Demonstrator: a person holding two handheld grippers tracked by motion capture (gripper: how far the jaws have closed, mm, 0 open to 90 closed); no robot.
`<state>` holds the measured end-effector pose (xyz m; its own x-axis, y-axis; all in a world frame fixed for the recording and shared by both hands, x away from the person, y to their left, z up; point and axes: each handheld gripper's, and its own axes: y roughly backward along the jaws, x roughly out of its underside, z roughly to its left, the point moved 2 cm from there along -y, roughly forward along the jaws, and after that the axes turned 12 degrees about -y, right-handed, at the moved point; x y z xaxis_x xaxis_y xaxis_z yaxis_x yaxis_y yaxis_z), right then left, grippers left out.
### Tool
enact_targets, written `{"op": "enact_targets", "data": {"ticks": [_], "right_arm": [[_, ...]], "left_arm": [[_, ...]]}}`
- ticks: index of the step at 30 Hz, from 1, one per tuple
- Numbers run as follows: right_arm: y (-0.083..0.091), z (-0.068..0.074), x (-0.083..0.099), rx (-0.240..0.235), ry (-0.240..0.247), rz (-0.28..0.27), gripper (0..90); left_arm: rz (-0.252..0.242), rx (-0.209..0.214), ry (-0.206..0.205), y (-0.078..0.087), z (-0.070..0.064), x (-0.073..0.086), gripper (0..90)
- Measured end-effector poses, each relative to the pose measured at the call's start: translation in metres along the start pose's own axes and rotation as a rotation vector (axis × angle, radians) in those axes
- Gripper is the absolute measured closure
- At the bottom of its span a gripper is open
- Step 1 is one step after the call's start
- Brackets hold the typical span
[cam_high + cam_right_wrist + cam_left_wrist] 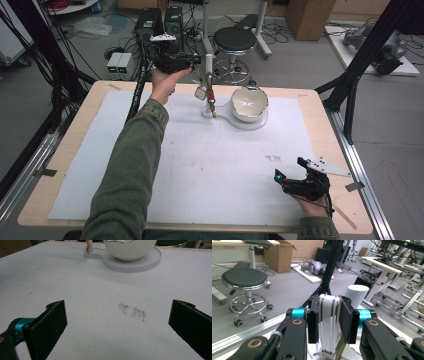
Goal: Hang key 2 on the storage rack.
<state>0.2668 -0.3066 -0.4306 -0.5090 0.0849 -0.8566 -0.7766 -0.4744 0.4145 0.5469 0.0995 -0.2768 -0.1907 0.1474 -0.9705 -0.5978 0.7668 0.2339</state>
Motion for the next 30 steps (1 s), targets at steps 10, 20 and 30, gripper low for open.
{"op": "enact_targets", "data": {"ticks": [10, 20, 30], "right_arm": [[-0.003, 0.000, 0.000, -0.006, 0.006, -0.001, 0.8], [-0.002, 0.000, 0.001, 0.000, -0.005, -0.002, 0.7], [0.001, -0.001, 0.001, 0.009, -0.007, -0.021, 0.7]], "left_arm": [[0.000, -0.048, 0.006, 0.012, -0.002, 0.000, 43.6], [0.022, -0.056, 0.061, 0.038, 0.009, 0.018, 13.4], [0.030, -0.138, 0.048, 0.082, 0.011, 0.038, 6.2]]}}
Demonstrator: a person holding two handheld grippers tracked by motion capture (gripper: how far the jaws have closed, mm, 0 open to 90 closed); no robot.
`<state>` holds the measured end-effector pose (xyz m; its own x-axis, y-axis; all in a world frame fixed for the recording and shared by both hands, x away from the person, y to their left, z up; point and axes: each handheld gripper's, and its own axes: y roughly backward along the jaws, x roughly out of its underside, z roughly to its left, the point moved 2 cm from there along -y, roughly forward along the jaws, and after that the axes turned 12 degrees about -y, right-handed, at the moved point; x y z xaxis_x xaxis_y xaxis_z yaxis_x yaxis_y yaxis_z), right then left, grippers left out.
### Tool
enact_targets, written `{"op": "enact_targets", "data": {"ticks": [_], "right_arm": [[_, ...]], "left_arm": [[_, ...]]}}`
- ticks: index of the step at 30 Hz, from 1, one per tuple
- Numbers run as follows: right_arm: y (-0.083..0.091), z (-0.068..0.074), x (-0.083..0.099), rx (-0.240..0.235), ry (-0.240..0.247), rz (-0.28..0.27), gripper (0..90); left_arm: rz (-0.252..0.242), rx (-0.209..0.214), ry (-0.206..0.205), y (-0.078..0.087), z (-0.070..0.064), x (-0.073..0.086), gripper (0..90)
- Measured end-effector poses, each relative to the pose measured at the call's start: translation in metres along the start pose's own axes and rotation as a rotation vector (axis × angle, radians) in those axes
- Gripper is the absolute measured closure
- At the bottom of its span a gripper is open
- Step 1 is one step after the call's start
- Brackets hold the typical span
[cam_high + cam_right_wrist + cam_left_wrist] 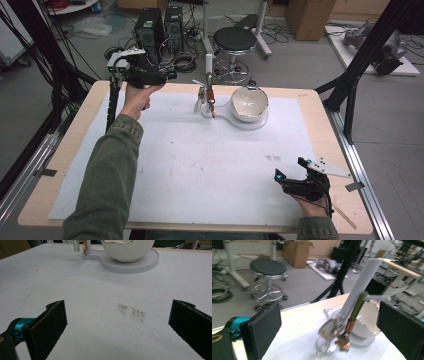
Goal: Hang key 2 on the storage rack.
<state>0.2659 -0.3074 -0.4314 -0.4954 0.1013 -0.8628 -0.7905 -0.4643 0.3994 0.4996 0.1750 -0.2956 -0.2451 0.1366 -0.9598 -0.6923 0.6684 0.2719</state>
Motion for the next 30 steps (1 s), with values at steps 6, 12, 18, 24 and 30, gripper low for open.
{"op": "enact_targets", "data": {"ticks": [6, 12, 18, 24, 30], "right_arm": [[0.000, 0.001, -0.001, 0.001, 0.001, -0.010, 0.7], [-0.001, 0.001, -0.002, 0.000, 0.007, -0.015, 0.7], [-0.001, 0.001, -0.001, 0.003, 0.002, -0.014, 0.7], [-0.001, 0.001, -0.001, 0.004, -0.002, -0.016, 0.7], [-0.001, 0.001, -0.001, 0.006, -0.002, -0.014, 0.7]], "left_arm": [[0.014, -0.054, -0.005, 0.033, 0.004, 0.018, 6.2], [0.010, -0.075, -0.023, 0.052, 0.002, 0.022, 6.2], [0.008, -0.091, -0.041, 0.065, 0.000, 0.027, 6.2], [0.007, -0.110, -0.039, 0.079, 0.000, 0.038, 6.2], [0.004, -0.142, -0.034, 0.096, 0.001, 0.051, 6.2]]}}
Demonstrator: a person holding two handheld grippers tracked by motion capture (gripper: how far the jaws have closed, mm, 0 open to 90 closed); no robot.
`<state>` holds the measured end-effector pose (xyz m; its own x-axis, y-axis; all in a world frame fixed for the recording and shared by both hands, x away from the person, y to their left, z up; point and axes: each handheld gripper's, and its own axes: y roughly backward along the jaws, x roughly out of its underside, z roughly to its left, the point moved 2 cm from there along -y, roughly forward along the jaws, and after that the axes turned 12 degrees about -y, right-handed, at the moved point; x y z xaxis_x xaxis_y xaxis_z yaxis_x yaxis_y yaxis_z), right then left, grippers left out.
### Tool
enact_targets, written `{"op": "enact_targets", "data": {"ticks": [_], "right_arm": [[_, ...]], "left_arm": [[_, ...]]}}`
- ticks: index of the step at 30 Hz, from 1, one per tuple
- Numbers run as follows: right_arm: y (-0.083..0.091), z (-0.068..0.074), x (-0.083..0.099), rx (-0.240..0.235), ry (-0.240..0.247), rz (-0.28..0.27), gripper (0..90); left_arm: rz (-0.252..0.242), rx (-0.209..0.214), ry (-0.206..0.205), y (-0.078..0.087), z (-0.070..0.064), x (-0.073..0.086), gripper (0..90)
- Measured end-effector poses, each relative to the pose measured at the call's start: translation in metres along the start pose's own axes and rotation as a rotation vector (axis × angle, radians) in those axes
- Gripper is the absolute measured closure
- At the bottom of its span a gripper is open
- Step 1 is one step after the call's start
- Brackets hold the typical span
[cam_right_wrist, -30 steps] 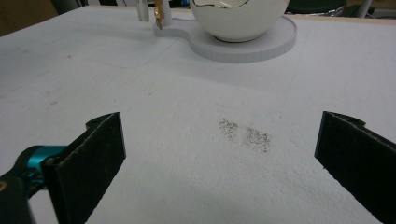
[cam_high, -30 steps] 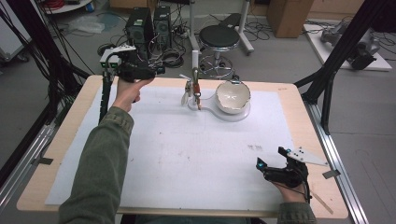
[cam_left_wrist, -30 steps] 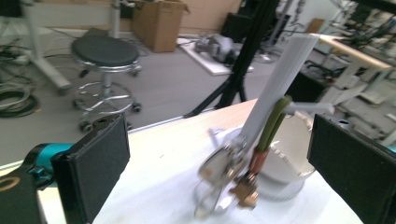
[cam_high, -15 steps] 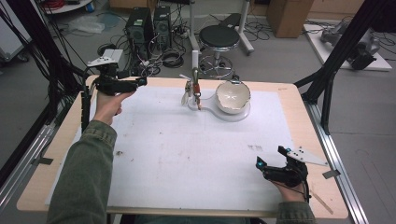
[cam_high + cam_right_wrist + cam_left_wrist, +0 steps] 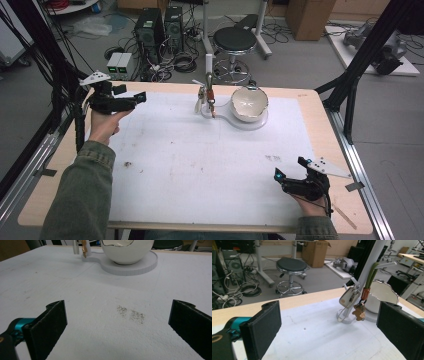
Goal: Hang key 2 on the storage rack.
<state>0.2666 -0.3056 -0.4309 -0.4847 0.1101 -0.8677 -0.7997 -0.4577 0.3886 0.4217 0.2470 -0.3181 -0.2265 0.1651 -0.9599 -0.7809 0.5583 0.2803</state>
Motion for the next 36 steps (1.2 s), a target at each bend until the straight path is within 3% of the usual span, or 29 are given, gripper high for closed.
{"op": "enact_targets", "data": {"ticks": [14, 25, 32, 36], "right_arm": [[-0.001, 0.000, -0.001, 0.005, -0.004, -0.007, 0.7], [-0.001, 0.000, -0.001, 0.020, -0.007, -0.024, 0.7], [0.000, 0.000, -0.002, 0.031, -0.006, -0.038, 0.7], [0.001, 0.000, -0.002, 0.037, -0.009, -0.047, 0.7]], "left_arm": [[0.000, -0.072, 0.012, 0.038, 0.009, 0.029, 6.2], [-0.007, -0.119, 0.014, 0.060, 0.007, 0.044, 6.2], [0.040, -0.182, -0.025, 0.078, 0.004, 0.068, 6.2], [0.030, -0.205, -0.010, 0.089, 0.003, 0.080, 6.2]]}}
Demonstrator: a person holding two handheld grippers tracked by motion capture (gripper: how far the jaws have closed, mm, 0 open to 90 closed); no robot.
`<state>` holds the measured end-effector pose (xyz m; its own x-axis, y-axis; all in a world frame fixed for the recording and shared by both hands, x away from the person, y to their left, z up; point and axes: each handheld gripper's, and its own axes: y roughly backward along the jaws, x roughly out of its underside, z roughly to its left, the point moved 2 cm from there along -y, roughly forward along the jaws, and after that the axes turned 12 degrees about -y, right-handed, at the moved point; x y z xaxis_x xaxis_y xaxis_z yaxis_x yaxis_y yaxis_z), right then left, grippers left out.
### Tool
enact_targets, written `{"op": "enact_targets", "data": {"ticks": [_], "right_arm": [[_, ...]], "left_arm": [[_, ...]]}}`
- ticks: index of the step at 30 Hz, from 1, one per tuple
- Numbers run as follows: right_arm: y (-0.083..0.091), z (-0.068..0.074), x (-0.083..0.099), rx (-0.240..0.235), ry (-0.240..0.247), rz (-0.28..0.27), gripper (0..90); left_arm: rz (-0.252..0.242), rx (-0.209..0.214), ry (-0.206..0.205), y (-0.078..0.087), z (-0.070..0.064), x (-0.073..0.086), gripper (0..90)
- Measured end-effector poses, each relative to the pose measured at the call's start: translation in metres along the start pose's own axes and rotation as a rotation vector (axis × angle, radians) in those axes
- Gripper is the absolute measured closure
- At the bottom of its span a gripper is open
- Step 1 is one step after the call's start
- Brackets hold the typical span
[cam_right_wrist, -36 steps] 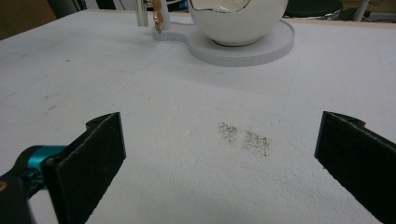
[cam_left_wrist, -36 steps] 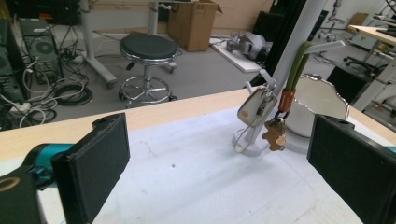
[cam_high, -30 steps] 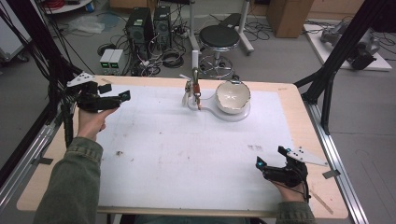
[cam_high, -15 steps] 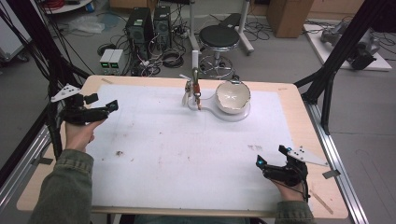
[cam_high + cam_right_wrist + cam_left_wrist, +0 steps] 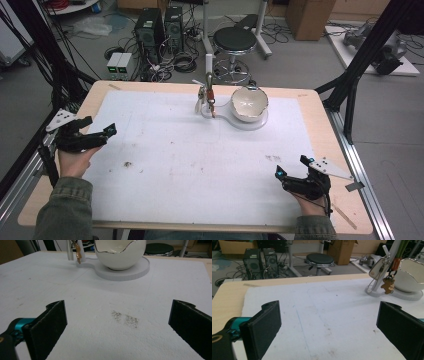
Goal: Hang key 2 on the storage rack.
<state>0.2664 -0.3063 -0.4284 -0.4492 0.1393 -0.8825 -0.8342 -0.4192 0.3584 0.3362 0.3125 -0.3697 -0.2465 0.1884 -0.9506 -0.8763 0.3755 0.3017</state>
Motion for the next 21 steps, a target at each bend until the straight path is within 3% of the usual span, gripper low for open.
{"op": "enact_targets", "data": {"ticks": [8, 14, 21], "right_arm": [[-0.001, 0.001, 0.000, 0.020, 0.011, -0.009, 0.6], [0.000, 0.002, 0.000, 0.039, 0.021, -0.030, 0.7], [0.004, 0.004, -0.002, 0.083, 0.029, -0.085, 0.7]], "left_arm": [[-0.057, -0.080, -0.011, 0.019, 0.001, 0.019, 6.2], [-0.068, -0.093, 0.020, 0.030, 0.003, 0.038, 6.2], [-0.081, -0.127, 0.016, 0.040, 0.002, 0.054, 6.2]]}}
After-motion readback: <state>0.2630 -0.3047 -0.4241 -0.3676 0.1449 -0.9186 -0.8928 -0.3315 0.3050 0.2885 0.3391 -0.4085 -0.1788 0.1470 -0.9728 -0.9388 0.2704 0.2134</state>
